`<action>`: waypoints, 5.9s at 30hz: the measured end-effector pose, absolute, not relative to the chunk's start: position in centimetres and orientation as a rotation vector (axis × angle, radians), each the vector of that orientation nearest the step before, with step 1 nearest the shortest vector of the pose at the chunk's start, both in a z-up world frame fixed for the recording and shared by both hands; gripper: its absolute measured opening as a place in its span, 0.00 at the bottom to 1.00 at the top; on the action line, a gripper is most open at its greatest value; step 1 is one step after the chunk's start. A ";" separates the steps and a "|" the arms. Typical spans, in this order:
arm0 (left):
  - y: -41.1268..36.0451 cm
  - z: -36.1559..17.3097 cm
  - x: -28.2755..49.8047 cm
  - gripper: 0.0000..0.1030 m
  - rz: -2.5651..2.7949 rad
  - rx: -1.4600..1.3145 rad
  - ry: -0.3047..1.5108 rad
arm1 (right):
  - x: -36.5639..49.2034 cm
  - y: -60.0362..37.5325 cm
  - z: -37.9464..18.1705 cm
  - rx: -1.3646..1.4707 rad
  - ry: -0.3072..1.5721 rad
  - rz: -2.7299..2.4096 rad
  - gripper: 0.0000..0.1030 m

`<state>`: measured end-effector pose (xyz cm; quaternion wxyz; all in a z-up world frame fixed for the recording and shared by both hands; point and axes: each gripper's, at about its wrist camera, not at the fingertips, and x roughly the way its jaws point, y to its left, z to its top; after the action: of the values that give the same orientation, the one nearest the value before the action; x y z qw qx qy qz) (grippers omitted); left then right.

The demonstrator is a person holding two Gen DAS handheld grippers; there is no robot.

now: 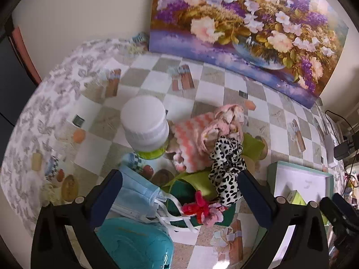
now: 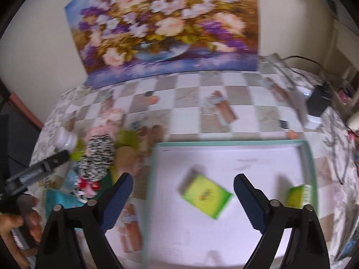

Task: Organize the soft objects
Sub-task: 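Move both grippers back over the pile of soft items, then grasp the leopard-print scrunchie with the right gripper and lift it, then grasp the red fluffy toy with the left gripper while the right gripper holds the scrunchie, then carry the scrunchie and red toy into the white tray and release both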

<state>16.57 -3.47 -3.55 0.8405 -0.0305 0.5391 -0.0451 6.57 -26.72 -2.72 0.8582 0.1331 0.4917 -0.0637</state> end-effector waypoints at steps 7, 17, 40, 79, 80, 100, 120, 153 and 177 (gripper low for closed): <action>-2.2 -5.0 17.6 0.91 -0.122 -0.114 1.198 | 9.0 -21.9 -3.2 0.259 1.051 -0.015 0.86; 0.0 -6.9 18.8 0.90 -0.097 -0.173 1.247 | 12.2 -17.2 -5.1 0.213 1.089 0.074 0.82; 0.4 -7.9 19.4 0.90 -0.080 -0.166 1.267 | 14.2 -14.2 -9.4 0.250 1.142 0.180 0.41; -7.4 -6.3 16.1 0.74 -0.342 0.143 1.283 | 11.1 -21.5 -3.4 0.327 1.072 -0.006 0.17; -7.7 -6.6 15.9 0.74 -0.351 0.158 1.291 | 11.0 -21.5 -3.4 0.329 1.073 -0.009 0.17; -8.8 -8.0 15.2 0.51 -0.320 0.273 1.314 | 10.3 -22.9 -3.1 0.361 1.078 -0.027 0.17; -10.0 1.6 13.8 0.50 -0.320 0.165 1.035 | 7.5 -27.1 2.2 0.365 0.941 -0.121 0.17; -30.1 -5.2 8.8 0.50 -0.578 0.253 1.102 | 2.2 -42.2 -4.7 0.466 1.084 -0.414 0.18; -32.8 -8.4 7.3 0.54 -0.637 0.306 1.210 | 3.4 -42.7 -8.3 0.442 1.215 -0.422 0.31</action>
<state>7.29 -32.84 -8.41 0.7646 0.1406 0.5565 -0.2930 3.41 -42.66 -8.32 0.7776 0.2043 0.5618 -0.1951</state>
